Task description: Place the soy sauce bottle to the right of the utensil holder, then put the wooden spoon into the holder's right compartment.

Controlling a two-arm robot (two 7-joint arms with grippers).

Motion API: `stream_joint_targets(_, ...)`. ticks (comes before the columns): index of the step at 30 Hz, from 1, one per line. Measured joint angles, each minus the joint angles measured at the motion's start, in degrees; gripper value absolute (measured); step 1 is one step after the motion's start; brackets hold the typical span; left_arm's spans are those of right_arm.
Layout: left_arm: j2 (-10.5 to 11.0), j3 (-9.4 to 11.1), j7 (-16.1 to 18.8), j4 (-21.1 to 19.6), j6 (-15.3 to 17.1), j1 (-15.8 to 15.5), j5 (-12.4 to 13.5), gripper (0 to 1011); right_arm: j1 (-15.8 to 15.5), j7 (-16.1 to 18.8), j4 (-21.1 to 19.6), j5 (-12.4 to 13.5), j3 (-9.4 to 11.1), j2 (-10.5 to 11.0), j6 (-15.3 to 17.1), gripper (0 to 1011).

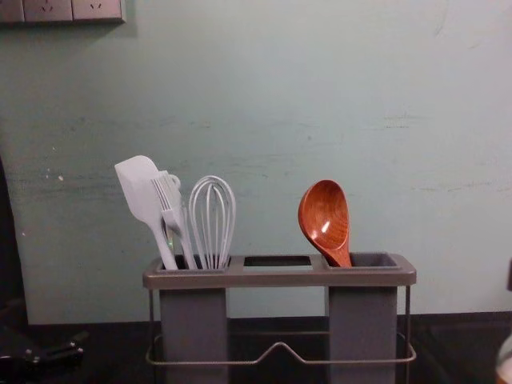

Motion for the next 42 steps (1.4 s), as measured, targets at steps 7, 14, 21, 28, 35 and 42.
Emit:
stream_joint_targets(7, 0.0, 0.0, 0.0, 0.0, 0.0, 0.0, 0.0, 1005, 0.9, -1.1, 2.6, -1.7, 1.8, -0.4, 0.0, 381)
stream_joint_targets(14, 0.0, 0.0, 0.0, 0.0, 0.0, 0.0, 0.0, 1005, 4.1, -1.5, 5.6, -3.2, 1.5, -2.4, 0.9, 382)
stream_joint_targets(21, 0.0, 0.0, 0.0, 0.0, 0.0, 0.0, 0.0, 1005, 8.2, -2.0, 8.4, -4.4, -0.3, -5.1, 2.2, 382)
stream_joint_targets(28, 0.0, 0.0, 0.0, 0.0, 0.0, 0.0, 0.0, 1005, 12.4, -2.9, 11.7, -4.1, -2.1, -8.0, 4.5, 381)
stream_joint_targets(35, 0.0, 0.0, 0.0, 0.0, 0.0, 0.0, 0.0, 1005, 15.9, -3.5, 14.5, -4.9, -3.7, -9.6, 5.8, 382)
stream_joint_targets(42, 0.0, 0.0, 0.0, 0.0, 0.0, 0.0, 0.0, 1005, 18.8, -4.0, 17.1, -6.3, -5.0, -10.9, 6.4, 381)
